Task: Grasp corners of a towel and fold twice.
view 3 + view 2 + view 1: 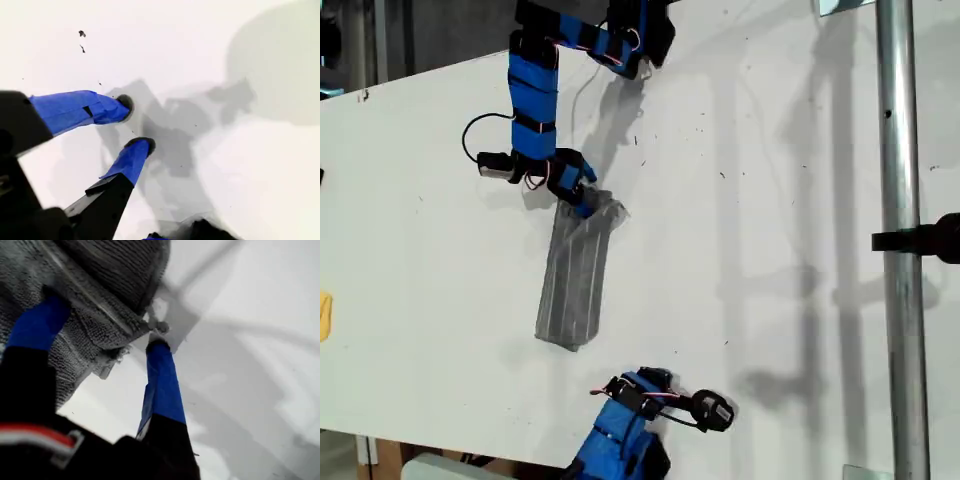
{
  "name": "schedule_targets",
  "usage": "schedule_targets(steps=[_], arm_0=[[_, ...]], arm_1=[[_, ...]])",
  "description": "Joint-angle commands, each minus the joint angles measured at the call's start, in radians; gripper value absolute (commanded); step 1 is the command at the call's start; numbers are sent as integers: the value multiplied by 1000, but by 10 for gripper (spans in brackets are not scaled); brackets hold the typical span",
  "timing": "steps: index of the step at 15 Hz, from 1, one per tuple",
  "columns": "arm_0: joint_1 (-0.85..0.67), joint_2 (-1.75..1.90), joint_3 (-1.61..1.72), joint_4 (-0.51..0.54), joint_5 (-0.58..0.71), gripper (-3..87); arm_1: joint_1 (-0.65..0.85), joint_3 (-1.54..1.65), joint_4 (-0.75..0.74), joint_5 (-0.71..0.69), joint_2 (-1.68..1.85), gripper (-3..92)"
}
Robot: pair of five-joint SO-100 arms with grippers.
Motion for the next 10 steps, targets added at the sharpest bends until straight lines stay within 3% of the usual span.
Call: schedule_targets(steps=[1, 2, 3, 5, 7, 8, 10], arm_0=[[-20, 482, 331, -276, -20, 120], [-37, 744, 495, -321, -32, 97], [-71, 974, 598, -276, -18, 84], [-129, 1296, 690, -129, 17, 76], [-166, 1701, 790, 104, 32, 59], [-169, 1752, 801, 160, 40, 55], [-153, 1752, 824, 124, 63, 37]], arm_1=[[-14, -121, 0, -15, -55, 163], [-18, -135, 0, -17, -64, 145], [-18, -135, 0, -23, -64, 103], [-18, -130, 9, -28, -64, 18], [-2, -40, 46, -18, 15, -2], [21, 91, 57, -11, 149, -2], [77, 380, 156, 15, 580, -2]])
